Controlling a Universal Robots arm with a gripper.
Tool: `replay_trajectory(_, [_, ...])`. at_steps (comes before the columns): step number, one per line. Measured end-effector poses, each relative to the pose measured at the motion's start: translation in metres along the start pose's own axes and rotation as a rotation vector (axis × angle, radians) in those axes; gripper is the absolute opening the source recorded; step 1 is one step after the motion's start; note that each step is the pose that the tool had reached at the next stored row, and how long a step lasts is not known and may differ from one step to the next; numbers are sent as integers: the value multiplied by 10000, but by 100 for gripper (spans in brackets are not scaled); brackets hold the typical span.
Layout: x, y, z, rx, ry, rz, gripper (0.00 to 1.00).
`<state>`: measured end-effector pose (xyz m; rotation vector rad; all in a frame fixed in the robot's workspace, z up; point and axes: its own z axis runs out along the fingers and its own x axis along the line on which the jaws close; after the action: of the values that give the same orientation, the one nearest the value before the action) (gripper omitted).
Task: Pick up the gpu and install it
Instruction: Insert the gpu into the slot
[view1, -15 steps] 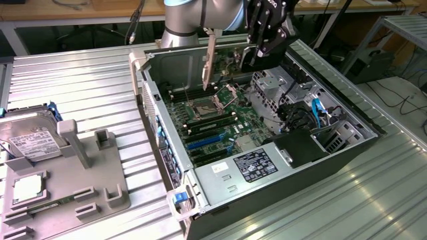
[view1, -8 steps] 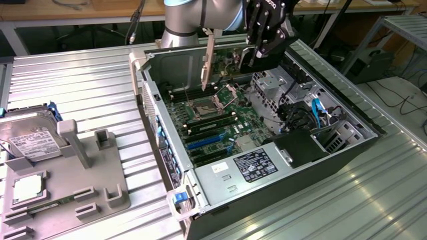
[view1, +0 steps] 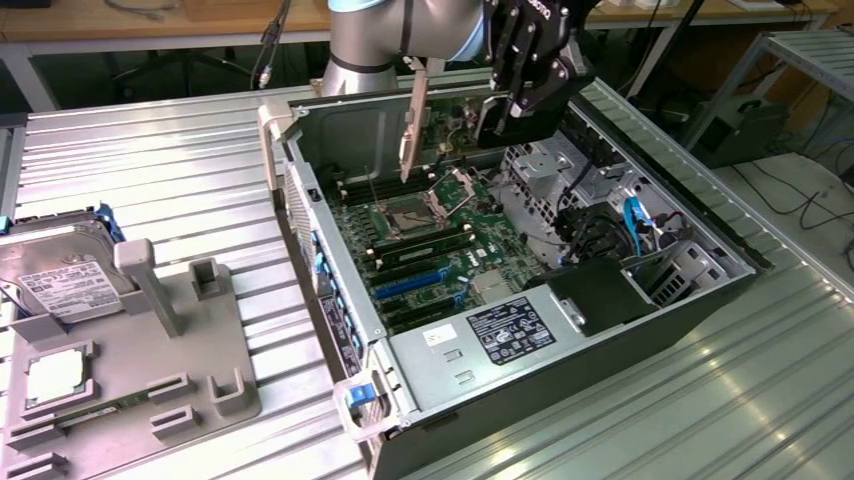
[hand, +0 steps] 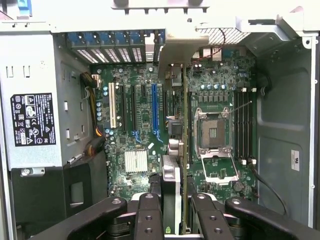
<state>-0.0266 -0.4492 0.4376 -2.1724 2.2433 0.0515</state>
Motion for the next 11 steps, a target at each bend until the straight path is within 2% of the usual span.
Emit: replay_trajectory(11, [1,-1,33,-10,0,0,28])
